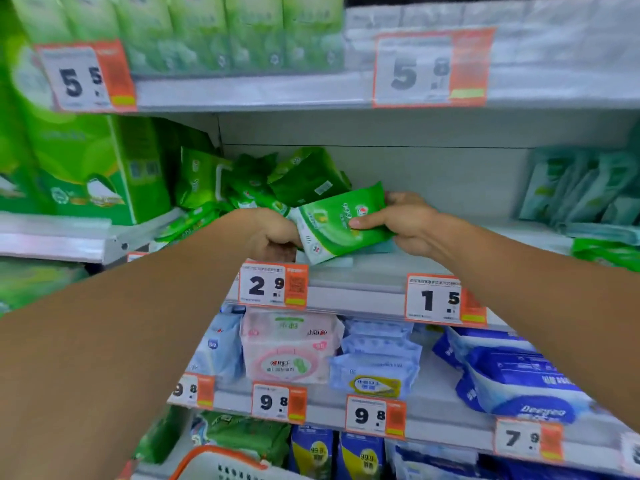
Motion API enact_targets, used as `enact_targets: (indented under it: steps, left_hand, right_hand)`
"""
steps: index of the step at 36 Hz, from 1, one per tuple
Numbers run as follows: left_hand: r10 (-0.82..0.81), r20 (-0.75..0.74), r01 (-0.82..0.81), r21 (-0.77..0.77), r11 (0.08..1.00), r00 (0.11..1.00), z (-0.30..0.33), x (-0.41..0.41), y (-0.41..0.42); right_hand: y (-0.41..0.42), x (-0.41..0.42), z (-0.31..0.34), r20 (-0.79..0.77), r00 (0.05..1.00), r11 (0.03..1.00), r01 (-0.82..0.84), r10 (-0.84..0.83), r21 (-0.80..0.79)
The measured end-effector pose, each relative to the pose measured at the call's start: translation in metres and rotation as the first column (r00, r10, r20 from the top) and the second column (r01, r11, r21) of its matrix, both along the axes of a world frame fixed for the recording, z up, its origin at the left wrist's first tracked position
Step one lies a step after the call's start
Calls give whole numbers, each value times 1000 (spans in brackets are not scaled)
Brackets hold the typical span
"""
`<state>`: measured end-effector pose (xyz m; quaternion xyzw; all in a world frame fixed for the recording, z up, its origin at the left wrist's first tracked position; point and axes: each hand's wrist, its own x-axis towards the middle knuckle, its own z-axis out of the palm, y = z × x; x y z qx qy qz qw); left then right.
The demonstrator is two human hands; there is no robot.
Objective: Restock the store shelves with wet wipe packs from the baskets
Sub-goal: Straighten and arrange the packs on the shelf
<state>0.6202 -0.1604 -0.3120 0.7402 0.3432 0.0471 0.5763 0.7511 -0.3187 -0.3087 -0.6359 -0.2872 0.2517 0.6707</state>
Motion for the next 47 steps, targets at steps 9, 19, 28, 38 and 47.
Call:
enact_targets:
  steps: [9, 19, 28, 38, 47]
  left_hand:
    - [-6, 182, 31, -133, 991, 983, 5, -8, -19]
    - [34, 493, 136, -305, 943, 870, 25, -54, -60]
    - [-81, 444, 161, -146, 976, 893, -34, -124, -102]
    - [-117, 274, 144, -81, 986, 955, -77, -167, -106]
    - [-241, -253, 307, 266, 914, 937, -80, -173, -89]
  right_hand:
    - [2, -10, 17, -79, 977, 962, -209, 198, -176]
    - [-47, -40, 25, -26, 981, 979, -192, 194, 65]
    - [-134, -83, 1, 287, 881, 906, -284, 375, -313]
    - [-157, -106, -54, 245, 893, 876, -257, 377, -409]
    - [-136, -122, -106, 45, 873, 724, -374, 486, -580]
